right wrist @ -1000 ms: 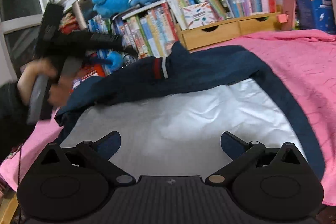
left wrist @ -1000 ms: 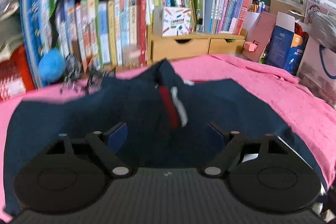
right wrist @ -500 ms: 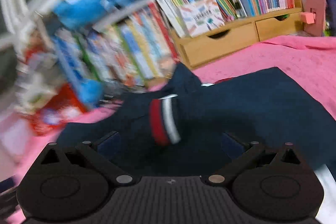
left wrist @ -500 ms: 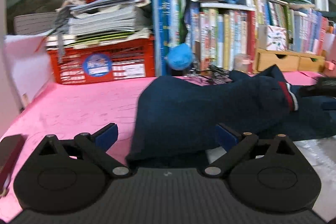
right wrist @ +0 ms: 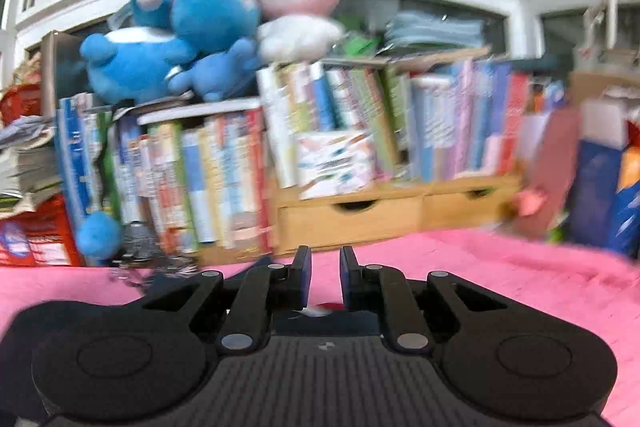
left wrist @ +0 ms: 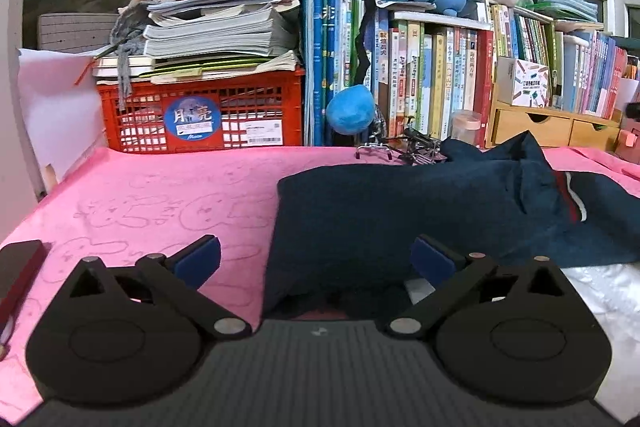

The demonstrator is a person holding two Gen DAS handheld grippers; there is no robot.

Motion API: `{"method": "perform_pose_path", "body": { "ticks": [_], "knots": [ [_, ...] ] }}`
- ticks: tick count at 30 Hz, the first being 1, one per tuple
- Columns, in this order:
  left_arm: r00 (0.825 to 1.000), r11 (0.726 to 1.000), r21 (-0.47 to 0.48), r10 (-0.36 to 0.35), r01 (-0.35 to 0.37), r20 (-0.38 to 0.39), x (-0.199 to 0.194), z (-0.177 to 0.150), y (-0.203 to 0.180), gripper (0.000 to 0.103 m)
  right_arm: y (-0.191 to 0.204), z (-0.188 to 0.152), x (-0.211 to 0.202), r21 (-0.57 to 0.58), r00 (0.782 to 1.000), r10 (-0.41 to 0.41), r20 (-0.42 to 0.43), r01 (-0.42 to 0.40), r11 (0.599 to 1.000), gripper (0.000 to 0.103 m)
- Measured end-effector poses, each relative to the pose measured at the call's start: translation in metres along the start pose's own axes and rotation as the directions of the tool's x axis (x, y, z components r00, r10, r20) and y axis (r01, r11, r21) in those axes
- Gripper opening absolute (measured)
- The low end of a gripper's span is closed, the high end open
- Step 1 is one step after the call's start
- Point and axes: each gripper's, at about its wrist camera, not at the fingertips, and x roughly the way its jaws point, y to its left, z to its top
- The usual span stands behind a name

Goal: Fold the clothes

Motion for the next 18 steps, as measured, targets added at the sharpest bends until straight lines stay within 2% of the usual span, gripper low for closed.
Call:
{"method": "perform_pose_path", "body": {
  "ticks": [2,3,4,5,6,7,9,11,12,13,14,16,18],
  "knots": [
    [1.0,1.0,0.006,0.014,-0.014,-0.002,0.002,0.001,-0.004,0.103,-0.017,0.002,-0.004,0.012,1.0,-0.014,-0.016,0.014,1.0,0.02],
    [1.0,1.0,0.006,0.017,-0.017,-0.005,0.002,0.001,-0.005,0.103,-0.024,0.001,-0.004,0.02,0.999,-0.013,-0.031,0.013,1.0,0.025],
    [1.0,1.0,0.004,0.02,-0.02,-0.008,0.001,0.001,-0.006,0.103,-0.025,-0.005,0.003,0.041,0.997,0.031,-0.074,-0.028,0.999,0.034],
    [1.0,1.0,0.001,0.022,-0.022,-0.013,0.0,0.0,-0.006,0.103,-0.025,-0.012,0.01,0.063,0.99,0.075,-0.117,-0.068,0.996,0.064],
    [1.0,1.0,0.001,0.023,-0.023,-0.018,-0.002,-0.001,-0.006,0.103,-0.025,-0.019,0.018,0.086,0.98,0.119,-0.158,-0.106,0.991,0.09],
    [0.999,1.0,0.002,0.023,-0.023,-0.024,-0.003,-0.001,-0.006,0.103,-0.024,-0.025,0.025,0.108,0.968,0.157,-0.196,-0.138,0.985,0.093],
    [0.999,0.999,0.007,0.033,-0.033,-0.032,-0.008,-0.003,-0.005,0.103,-0.005,-0.038,0.045,0.121,0.955,0.17,-0.244,-0.144,0.982,0.095],
    [0.998,0.999,0.006,0.041,-0.041,-0.042,-0.012,-0.004,-0.003,0.103,0.012,-0.05,0.067,0.127,0.939,0.176,-0.297,-0.143,0.981,0.103],
    [0.998,0.999,0.006,0.046,-0.045,-0.048,-0.014,-0.004,-0.002,0.103,0.022,-0.054,0.072,0.107,0.939,0.171,-0.299,-0.146,0.984,0.102],
    [0.997,0.999,0.005,0.05,-0.049,-0.051,-0.016,-0.004,-0.001,0.103,0.033,-0.058,0.077,0.086,0.939,0.167,-0.302,-0.148,0.985,0.088],
    [0.997,0.999,0.007,0.054,-0.054,-0.051,-0.017,-0.005,-0.001,0.103,0.042,-0.061,0.08,0.065,0.939,0.163,-0.303,-0.151,0.986,0.044],
    [0.997,0.998,0.015,0.066,-0.066,-0.05,-0.017,-0.004,0.0,0.103,0.051,-0.054,0.068,0.032,0.94,0.165,-0.298,-0.163,0.986,0.034],
    [0.996,0.997,0.019,0.072,-0.072,-0.052,-0.014,-0.003,-0.001,0.103,0.045,-0.042,0.049,0.009,0.956,0.169,-0.241,-0.172,0.985,0.031]
  ]
}}
